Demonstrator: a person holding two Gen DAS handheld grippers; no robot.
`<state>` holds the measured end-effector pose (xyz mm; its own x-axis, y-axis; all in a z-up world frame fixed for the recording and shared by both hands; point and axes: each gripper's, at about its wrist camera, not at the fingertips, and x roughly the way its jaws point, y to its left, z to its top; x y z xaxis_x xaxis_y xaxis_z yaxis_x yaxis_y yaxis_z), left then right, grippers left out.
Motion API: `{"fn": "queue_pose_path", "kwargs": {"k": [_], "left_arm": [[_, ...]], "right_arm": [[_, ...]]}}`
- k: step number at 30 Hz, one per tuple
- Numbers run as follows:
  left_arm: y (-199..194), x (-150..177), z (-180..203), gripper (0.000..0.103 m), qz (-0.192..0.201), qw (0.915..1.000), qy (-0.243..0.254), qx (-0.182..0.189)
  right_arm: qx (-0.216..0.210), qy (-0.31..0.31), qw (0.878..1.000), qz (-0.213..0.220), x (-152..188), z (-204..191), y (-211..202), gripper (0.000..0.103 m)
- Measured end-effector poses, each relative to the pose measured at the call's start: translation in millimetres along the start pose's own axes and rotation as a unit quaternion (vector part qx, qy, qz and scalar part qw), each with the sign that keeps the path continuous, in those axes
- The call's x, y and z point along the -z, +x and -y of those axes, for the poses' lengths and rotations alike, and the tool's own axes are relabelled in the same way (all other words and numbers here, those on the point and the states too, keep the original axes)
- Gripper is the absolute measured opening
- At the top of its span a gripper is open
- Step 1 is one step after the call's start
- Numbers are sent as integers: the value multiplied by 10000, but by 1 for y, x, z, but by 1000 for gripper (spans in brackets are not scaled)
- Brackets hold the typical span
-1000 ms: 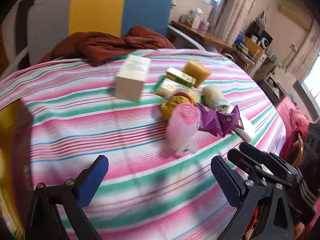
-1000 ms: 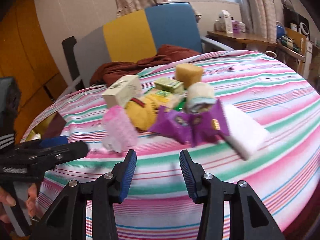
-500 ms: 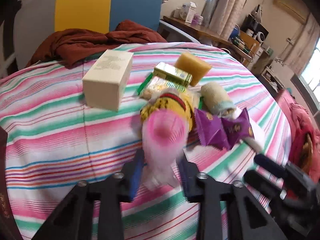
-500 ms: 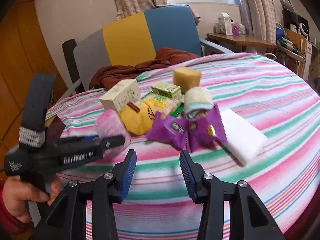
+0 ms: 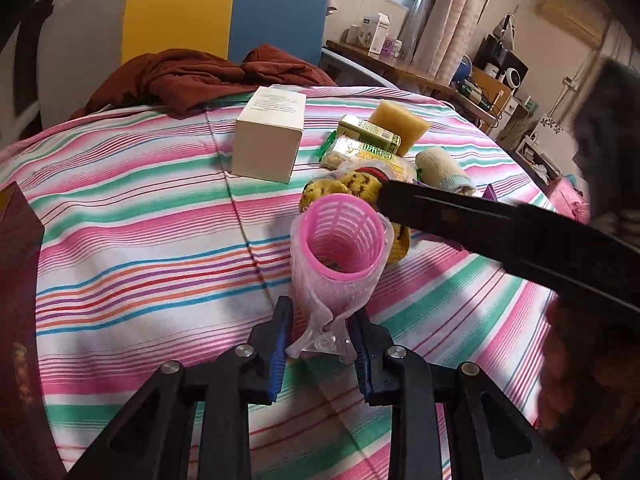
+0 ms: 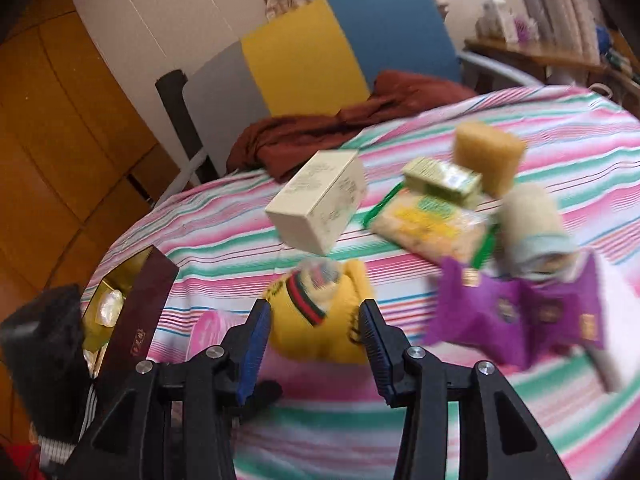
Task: Organize objects
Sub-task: 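Grasp the yellow plush toy with the right tool while the left tool holds the pink cup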
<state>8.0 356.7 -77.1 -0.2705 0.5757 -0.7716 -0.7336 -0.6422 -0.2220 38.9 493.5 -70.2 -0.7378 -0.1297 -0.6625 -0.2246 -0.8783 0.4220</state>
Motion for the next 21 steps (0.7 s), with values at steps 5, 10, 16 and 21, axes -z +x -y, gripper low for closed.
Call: {"fn": "queue_pose_path", "kwargs": {"k": [5, 10, 16, 21], "left_arm": [[-4, 6, -9, 28, 16, 9998, -143, 108], [-10, 13, -11, 28, 96, 9998, -136, 117], [-26, 25, -21, 28, 180, 9991, -377, 63], [-39, 36, -33, 28, 237, 9979, -595, 43]], "right_arm": [[-74, -41, 10000, -23, 6, -2, 15, 40], [143, 39, 9998, 112, 15, 2, 10, 28], [256, 105, 9995, 132, 26, 3, 11, 20], [116, 298, 9995, 80, 29, 4, 13, 33]]}}
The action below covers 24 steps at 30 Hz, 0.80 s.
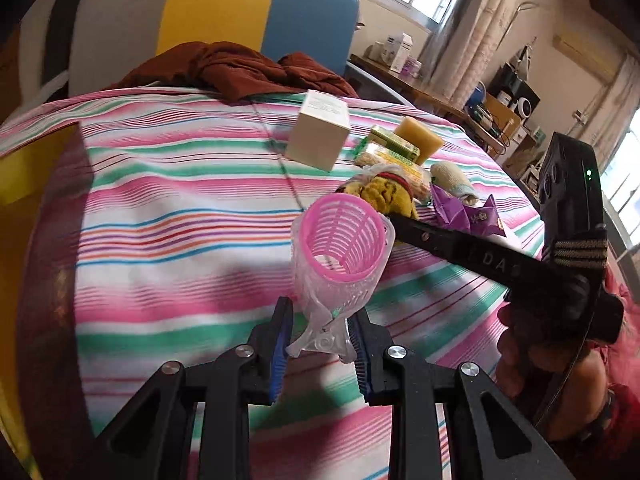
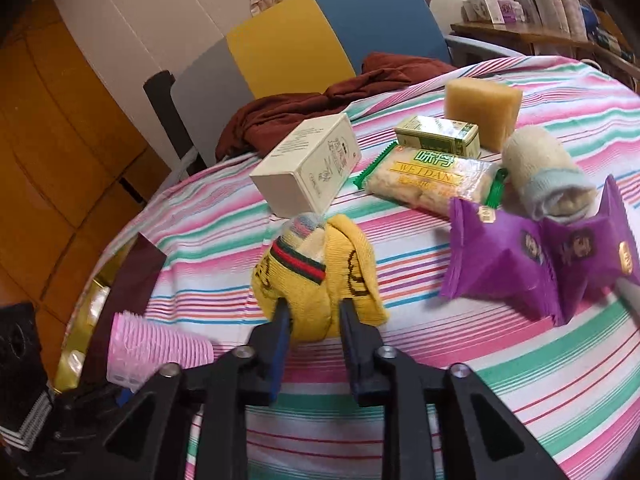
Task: Organize objects
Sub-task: 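Grasp the yellow plush toy with the right tool while the left tool holds the pink cup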
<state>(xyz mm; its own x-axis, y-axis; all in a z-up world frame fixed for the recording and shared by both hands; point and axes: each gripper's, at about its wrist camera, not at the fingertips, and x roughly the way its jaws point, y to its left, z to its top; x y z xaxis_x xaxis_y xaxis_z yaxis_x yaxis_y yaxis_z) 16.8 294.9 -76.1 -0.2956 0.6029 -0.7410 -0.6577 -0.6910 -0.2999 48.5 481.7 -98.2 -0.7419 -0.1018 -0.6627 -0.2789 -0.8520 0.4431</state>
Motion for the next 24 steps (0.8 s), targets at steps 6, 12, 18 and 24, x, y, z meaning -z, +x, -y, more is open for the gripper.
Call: {"fn": "queue_pose_path", "kwargs": {"k": [6, 12, 18, 24], "left_arm": [[-7, 8, -2, 28, 20, 10000, 14, -9], [-13, 13, -6, 28, 21, 10000, -42, -18], [-20, 15, -10, 28, 64, 9999, -131, 41], [-35, 12, -11, 28, 221, 9995, -184, 150]], "right_arm": [[527, -682, 9963, -3, -15, -22, 9, 48], [643, -811, 9946, 25, -28, -22, 25, 42], [689, -1063, 9919, 77, -25, -33, 16, 14], [517, -938, 9940, 203, -17, -40, -8, 12]]}}
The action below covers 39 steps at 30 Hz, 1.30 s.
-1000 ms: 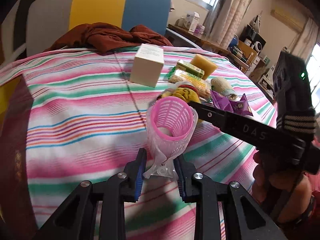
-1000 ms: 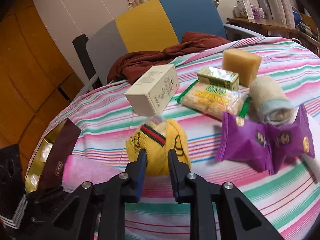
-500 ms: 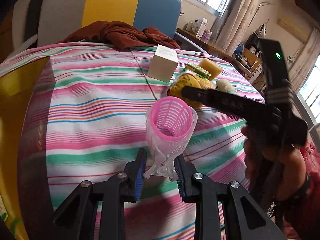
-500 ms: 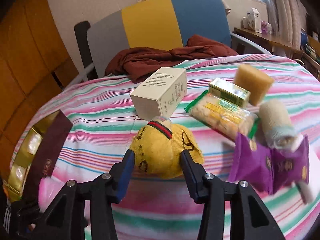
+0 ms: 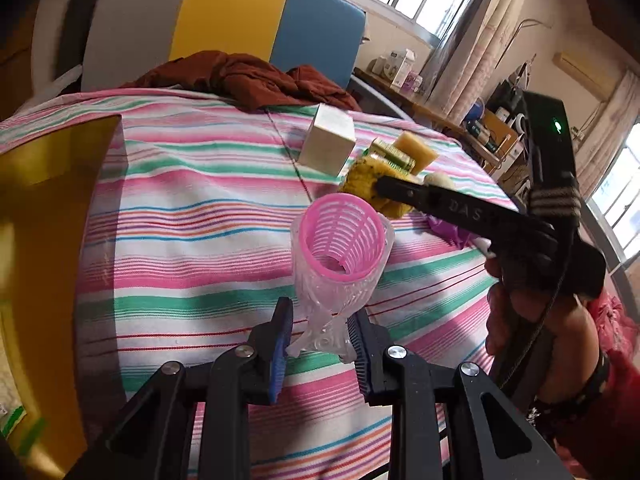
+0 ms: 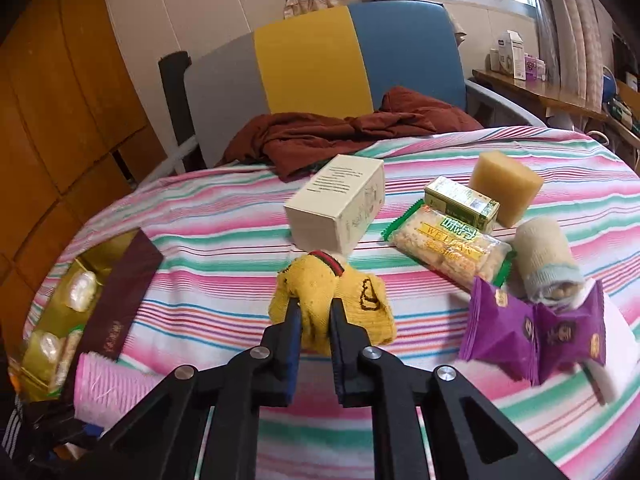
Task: Organize objects
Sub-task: 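Grasp the yellow plush toy with the right tool while the left tool holds the pink cup, then carry the pink cup and plush toy to the gold tray and release both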
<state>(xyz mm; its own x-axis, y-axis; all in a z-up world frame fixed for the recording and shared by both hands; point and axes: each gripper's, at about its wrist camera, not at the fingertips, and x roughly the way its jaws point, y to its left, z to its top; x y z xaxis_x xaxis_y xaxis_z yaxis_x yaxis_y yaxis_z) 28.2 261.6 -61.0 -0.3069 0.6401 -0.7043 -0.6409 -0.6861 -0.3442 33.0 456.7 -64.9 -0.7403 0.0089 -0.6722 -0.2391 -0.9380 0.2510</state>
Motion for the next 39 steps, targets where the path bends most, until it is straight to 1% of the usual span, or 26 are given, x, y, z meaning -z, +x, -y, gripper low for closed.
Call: {"fn": "queue_pose_path", "kwargs": {"k": [7, 11, 15, 18, 20, 24, 26, 28, 29, 31, 33, 35, 36, 37, 38, 39], "left_arm": [[-29, -4, -6, 28, 275, 9994, -143, 151], [-52, -11, -20, 28, 501, 9982, -324, 110], [-76, -18, -46, 28, 707, 9961, -533, -34], [-92, -24, -72, 28, 812, 9938, -710, -266], [-101, -26, -88, 28, 877, 9919, -848, -359], [-109, -38, -125, 28, 848, 9885, -1094, -613], [-107, -44, -145, 28, 752, 9871, -1187, -765], [-105, -50, -162, 28, 703, 9853, -1304, -851], [-102, -54, -169, 28, 616, 9855, -1308, -891], [-93, -61, -185, 28, 450, 9852, -1297, -1023], [-85, -67, -203, 28, 278, 9821, -1488, -1122], [-78, -69, -215, 28, 166, 9794, -1664, -1133], [-72, -72, -223, 33, 48, 9781, -1719, -1174], [-69, -74, -228, 39, -32, 9768, -1741, -1250], [-68, -75, -231, 59, -58, 9743, -1788, -1366], [-69, -76, -234, 68, 0, 9728, -1846, -1398]], "right_arm": [[-322, -97, 9992, 199, 0, -27, -30, 12], [-608, -277, 9973, 303, -6, -57, -41, 12], [-930, -530, 9935, 379, -13, -96, -46, 12], [-1125, -708, 9903, 408, -18, -126, -45, 12], [-1207, -835, 9883, 426, -20, -145, -43, 12], [-1371, -1101, 9839, 314, -24, -185, -27, 12], [-1429, -1224, 9818, 245, -26, -201, -17, 12], [-1449, -1418, 9791, 177, -26, -218, -6, 12], [-1444, -1518, 9777, 145, -27, -225, 0, 12], [-1347, -1700, 9761, 93, -28, -238, 14, 12], [-1224, -1788, 9762, -73, -30, -247, 33, 13], [-1040, -1741, 9790, -185, -31, -246, 45, 18], [-1114, -1678, 9789, -339, -31, -245, 54, 23], [-1112, -1638, 9794, -384, -32, -244, 57, 27], [-1041, -1579, 9811, -395, -32, -241, 58, 28], [-1089, -1527, 9816, -362, -31, -238, 54, 28]]}}
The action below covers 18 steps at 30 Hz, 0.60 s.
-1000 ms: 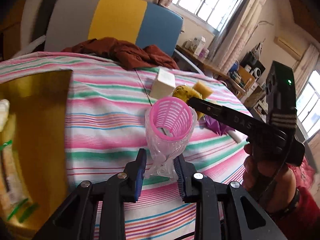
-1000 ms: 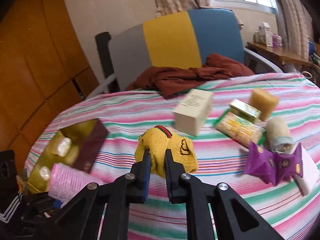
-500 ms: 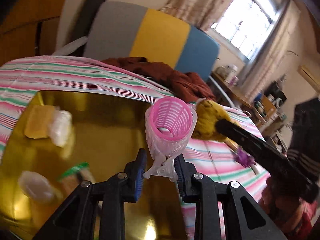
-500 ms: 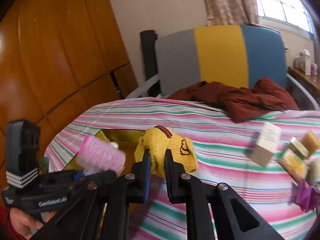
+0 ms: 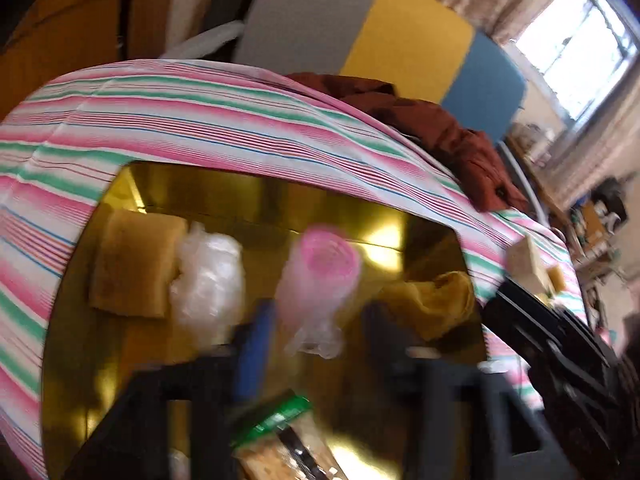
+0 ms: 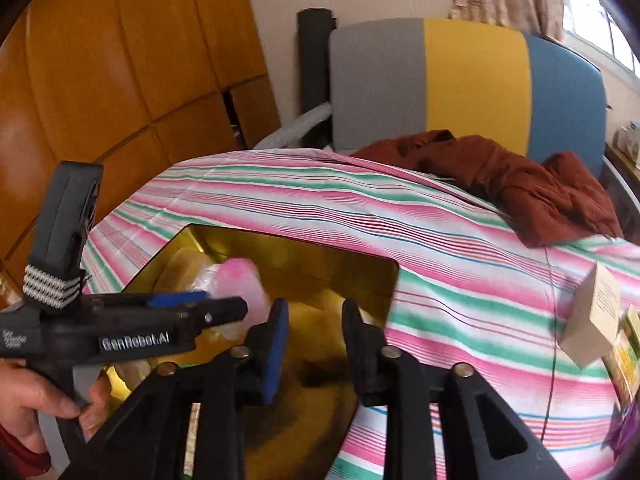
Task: Organize objects
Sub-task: 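Carry the pink cup and plush toy to the gold tray and release both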
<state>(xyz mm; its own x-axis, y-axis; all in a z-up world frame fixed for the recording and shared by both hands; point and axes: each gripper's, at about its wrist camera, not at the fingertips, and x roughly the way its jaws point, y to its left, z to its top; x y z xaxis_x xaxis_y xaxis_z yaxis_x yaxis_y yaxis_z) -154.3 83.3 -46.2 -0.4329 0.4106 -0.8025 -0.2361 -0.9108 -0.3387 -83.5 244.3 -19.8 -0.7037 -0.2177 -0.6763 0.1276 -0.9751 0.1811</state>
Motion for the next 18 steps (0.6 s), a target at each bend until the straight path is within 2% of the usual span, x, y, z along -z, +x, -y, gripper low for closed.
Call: {"fn": "queue_pose_path", "kwargs": {"k": [1, 5, 8, 13, 18], "left_arm": [[-2, -2, -3, 81, 99, 9999, -82, 47], [-17, -7, -14, 86, 390, 9979, -502, 116], [-33, -8, -21, 100, 752, 9927, -936, -67], [-60, 5, -25, 103, 1215, 9815, -1455, -275], [-76, 21, -21, 103, 1441, 9755, -1615, -400]], "right_arm": [[-85, 5, 9999, 67, 2, 0, -5, 29], [-58, -130, 9994, 322, 9, -2, -30, 33], [-74, -81, 9992, 379, 16, 2, -41, 35], [-176, 254, 9990, 324, 30, 14, -52, 36], [-216, 473, 9981, 320, 46, 21, -66, 37]]}}
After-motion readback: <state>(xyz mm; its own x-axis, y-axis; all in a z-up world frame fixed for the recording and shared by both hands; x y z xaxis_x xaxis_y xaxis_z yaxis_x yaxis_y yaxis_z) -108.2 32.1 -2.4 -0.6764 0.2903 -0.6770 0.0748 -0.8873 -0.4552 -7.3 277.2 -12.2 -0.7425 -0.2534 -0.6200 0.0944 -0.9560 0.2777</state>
